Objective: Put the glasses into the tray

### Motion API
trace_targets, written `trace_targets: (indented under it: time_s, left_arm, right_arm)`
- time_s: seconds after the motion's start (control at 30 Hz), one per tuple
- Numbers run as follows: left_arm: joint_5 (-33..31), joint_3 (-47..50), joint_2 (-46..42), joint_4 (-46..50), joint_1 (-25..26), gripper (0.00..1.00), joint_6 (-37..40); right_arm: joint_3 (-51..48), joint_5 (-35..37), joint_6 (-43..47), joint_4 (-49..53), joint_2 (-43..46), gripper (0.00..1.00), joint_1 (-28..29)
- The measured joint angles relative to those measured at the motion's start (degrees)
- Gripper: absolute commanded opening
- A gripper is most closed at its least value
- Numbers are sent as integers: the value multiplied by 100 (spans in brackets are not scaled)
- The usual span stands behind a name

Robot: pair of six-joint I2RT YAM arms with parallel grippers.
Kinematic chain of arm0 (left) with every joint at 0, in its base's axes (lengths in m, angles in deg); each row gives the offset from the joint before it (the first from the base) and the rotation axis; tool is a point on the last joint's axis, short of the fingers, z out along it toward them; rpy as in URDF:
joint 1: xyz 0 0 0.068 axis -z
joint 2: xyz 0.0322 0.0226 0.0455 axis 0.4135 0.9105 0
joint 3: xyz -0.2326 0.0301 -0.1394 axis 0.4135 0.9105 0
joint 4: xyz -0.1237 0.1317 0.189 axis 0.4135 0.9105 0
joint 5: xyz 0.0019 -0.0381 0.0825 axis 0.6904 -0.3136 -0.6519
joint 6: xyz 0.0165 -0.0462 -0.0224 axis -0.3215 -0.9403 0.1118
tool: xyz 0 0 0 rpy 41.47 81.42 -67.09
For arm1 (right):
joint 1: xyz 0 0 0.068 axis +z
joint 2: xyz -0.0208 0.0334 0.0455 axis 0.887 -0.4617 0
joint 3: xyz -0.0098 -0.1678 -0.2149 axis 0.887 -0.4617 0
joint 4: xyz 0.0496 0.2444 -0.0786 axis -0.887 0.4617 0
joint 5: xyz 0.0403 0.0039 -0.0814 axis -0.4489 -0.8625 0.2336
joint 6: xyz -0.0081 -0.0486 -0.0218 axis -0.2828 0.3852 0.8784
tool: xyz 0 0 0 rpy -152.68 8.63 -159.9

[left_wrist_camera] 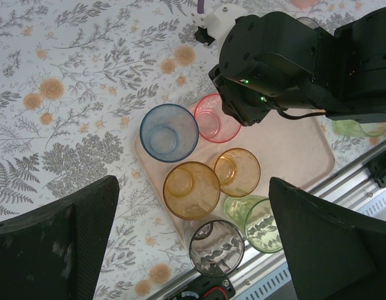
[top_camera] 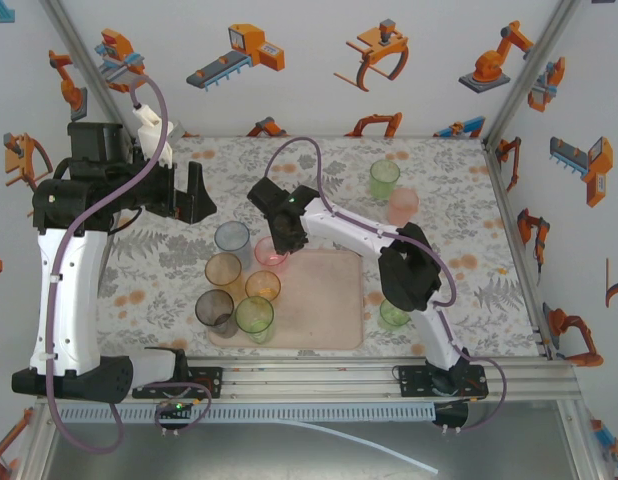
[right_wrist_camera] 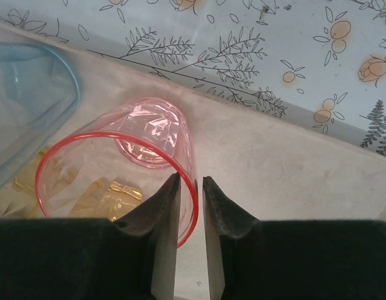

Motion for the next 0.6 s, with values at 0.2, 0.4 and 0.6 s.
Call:
trace_targets:
  time_s: [0.2, 0.4, 0.6]
  left_arm:
    - [2, 0, 0, -2, 0, 97, 0]
    - [0, 0, 0, -2, -4, 97, 0]
    - [-2, -7, 0, 0, -31, 97, 0]
  right_arm:
    - [0, 7, 4, 0, 2, 38, 0]
    - [11, 39, 96, 52, 44, 40, 0]
    - [170, 72, 273, 216, 262, 41, 0]
